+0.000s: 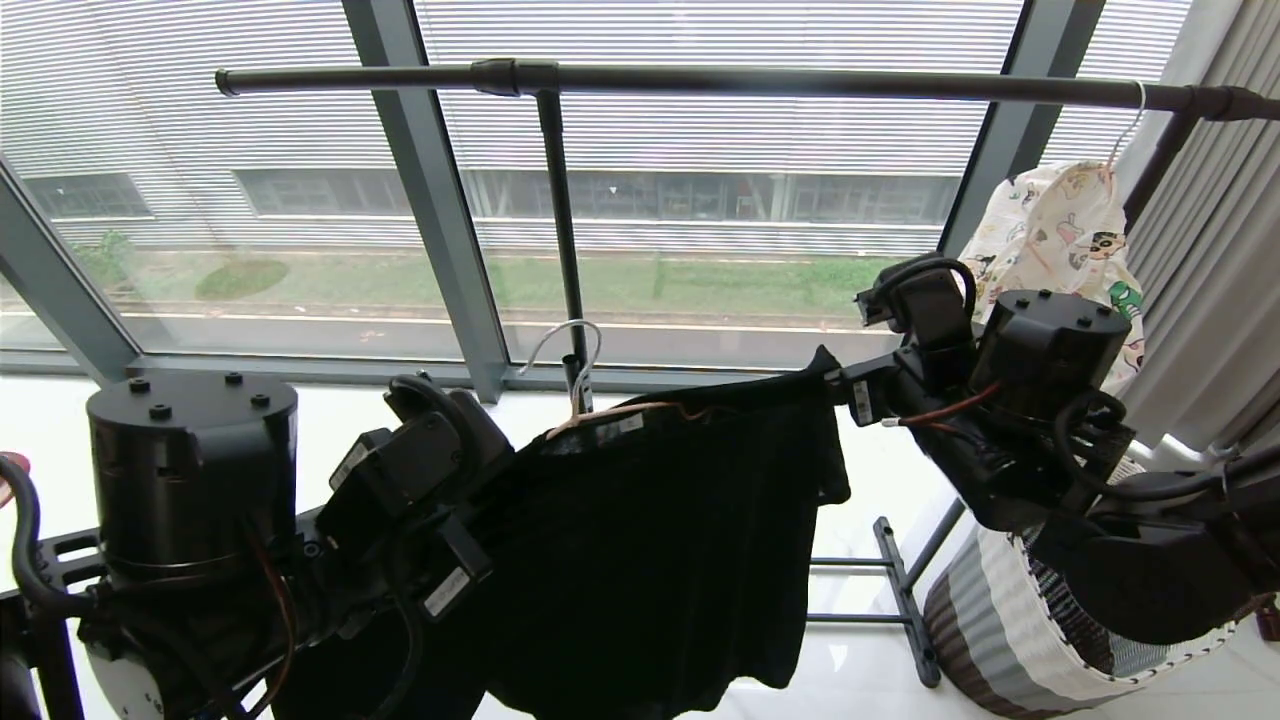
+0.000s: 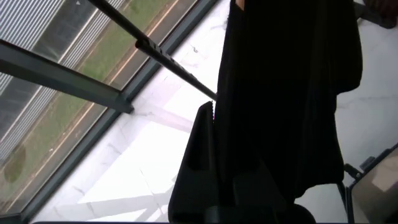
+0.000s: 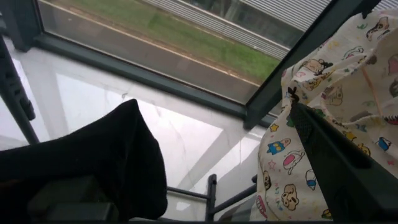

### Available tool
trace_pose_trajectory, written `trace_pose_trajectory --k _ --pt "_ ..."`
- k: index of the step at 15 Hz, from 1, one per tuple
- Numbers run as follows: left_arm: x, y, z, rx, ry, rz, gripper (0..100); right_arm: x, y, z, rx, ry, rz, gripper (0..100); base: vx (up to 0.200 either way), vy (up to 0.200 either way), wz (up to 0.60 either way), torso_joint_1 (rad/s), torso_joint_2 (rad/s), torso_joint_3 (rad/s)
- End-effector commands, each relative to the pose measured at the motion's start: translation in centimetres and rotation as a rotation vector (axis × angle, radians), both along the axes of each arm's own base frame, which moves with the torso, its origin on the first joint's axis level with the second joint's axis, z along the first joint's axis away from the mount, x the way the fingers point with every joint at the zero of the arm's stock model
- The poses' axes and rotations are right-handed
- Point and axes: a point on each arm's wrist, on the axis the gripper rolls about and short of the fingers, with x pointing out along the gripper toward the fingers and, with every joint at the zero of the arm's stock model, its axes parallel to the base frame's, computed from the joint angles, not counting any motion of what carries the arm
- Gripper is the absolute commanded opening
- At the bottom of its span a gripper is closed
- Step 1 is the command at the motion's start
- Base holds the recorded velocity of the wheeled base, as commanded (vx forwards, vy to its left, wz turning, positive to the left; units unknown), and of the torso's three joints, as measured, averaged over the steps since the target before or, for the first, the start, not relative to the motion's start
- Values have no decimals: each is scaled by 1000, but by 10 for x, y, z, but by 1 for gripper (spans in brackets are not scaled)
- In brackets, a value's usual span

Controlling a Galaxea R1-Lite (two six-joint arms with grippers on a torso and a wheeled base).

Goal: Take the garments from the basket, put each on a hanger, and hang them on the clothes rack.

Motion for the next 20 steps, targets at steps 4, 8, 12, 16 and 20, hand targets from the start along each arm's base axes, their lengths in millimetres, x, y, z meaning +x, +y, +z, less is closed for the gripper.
trace_pose_trajectory --k 4,8,12,16,20 --pt "12 -8 11 -76 -6 20 0 -27 3 3 -51 66 258 100 0 0 0 0 0 0" --pt "13 -9 17 -105 -18 19 0 -58 -2 10 -136 193 499 100 0 0 0 0 0 0" --pt "11 -14 16 -108 -8 -39 0 -67 -18 23 -152 212 493 100 0 0 0 0 0 0" --pt "-10 -41 13 -121 25 -243 0 -85 -41 57 -298 287 668 100 0 0 0 0 0 0" --pt "-22 -58 10 -103 42 -416 0 -91 -40 75 -419 357 814 100 0 0 0 0 0 0"
